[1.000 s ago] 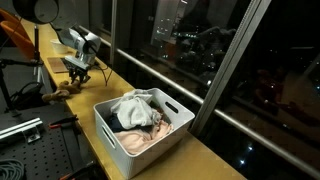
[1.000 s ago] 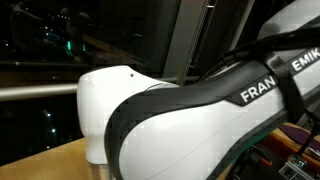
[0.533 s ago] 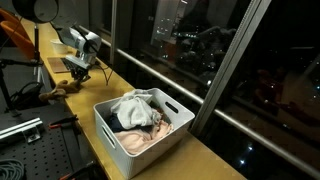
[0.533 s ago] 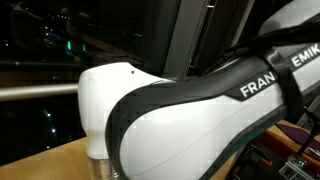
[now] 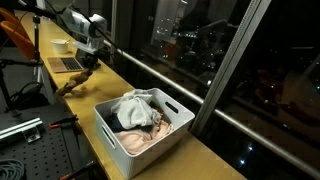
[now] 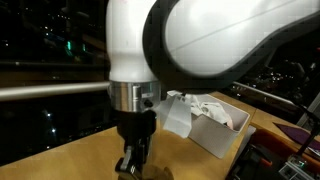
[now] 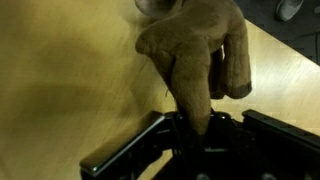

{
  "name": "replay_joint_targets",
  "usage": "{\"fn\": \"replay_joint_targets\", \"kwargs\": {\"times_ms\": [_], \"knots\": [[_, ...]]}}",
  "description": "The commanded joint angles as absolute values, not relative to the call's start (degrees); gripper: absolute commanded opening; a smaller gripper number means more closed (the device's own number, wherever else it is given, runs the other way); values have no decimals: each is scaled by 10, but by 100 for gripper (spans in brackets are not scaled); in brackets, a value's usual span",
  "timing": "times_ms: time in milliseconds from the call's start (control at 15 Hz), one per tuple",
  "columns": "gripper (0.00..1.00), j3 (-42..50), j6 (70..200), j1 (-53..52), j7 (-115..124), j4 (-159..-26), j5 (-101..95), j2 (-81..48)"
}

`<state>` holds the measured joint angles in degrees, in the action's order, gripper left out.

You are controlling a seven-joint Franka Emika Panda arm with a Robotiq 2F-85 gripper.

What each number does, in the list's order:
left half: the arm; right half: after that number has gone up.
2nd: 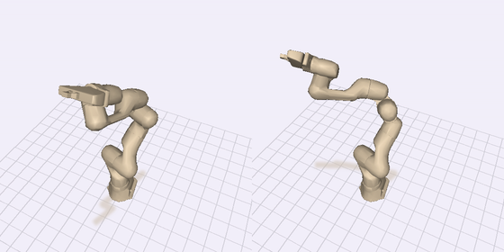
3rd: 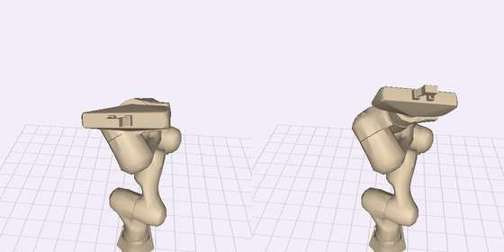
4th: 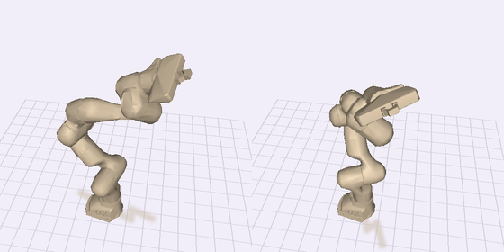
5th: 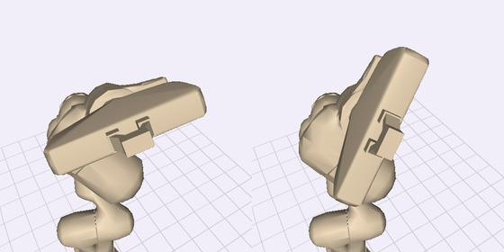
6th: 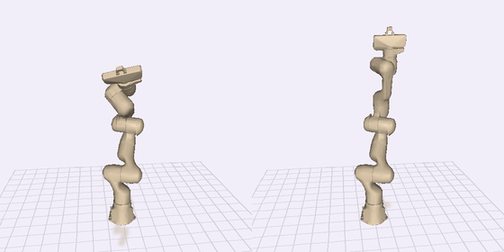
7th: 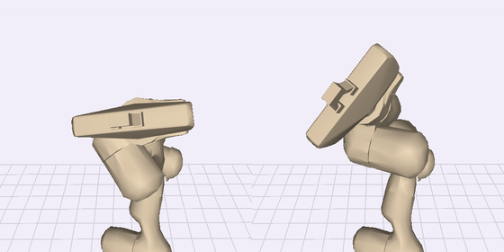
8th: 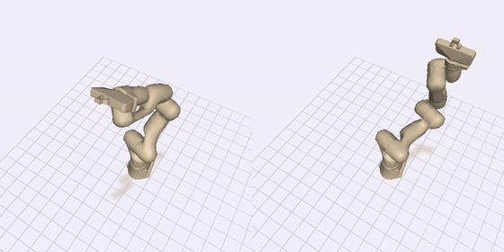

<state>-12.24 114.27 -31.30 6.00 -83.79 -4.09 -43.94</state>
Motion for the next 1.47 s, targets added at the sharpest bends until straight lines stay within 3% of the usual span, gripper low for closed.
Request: {"fn": "replay_joint_targets", "kwargs": {"times_ms": [0,667,1000,1400], "knots": [[4,-110,1144,-291,92,-943,-62,-315],[4,-93,1099,-175,68,-1045,-108,-68],[4,-60,1040,-88,-66,-987,-101,-29],[4,-8,1001,-7,-228,-864,-88,-71]]}}
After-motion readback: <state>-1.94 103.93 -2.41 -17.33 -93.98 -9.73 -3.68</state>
